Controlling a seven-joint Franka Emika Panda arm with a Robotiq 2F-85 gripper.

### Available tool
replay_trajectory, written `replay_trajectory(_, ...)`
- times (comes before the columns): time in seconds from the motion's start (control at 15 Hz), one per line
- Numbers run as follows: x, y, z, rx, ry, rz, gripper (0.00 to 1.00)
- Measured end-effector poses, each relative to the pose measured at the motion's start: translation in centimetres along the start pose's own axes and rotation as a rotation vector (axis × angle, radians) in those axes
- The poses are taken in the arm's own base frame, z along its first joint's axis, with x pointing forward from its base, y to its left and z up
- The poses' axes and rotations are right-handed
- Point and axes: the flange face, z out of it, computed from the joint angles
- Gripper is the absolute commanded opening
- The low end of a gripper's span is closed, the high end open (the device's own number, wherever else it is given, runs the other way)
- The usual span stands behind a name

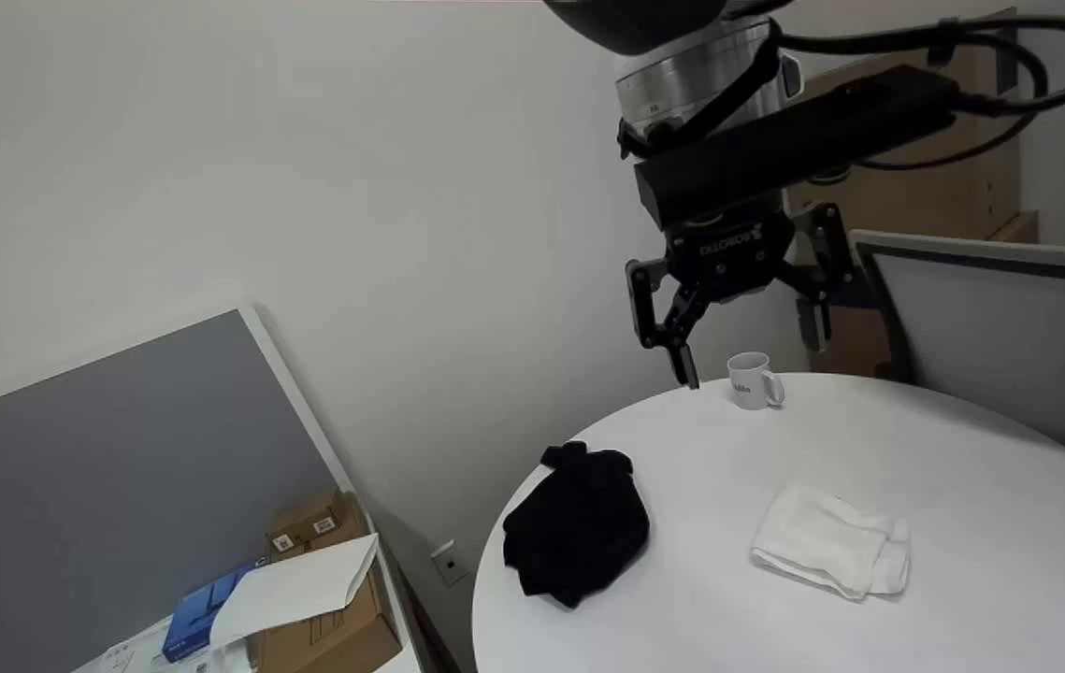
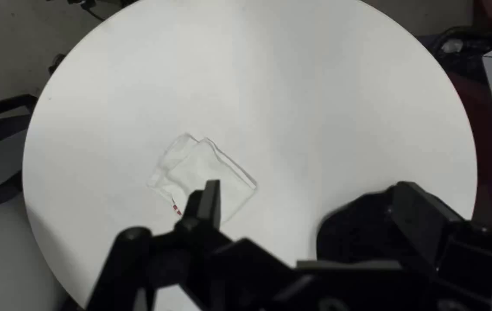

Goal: Use the cloth to wipe the table

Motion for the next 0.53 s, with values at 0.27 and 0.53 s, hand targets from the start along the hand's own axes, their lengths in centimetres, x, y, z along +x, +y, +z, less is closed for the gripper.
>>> replay_trajectory(0.27,0.1,0.2,0.0,-0.001,0.000,0.003,1.00)
replay_trajectory(0.53,2.4,1.4,1.2,0.031,0.035,0.043,1.00)
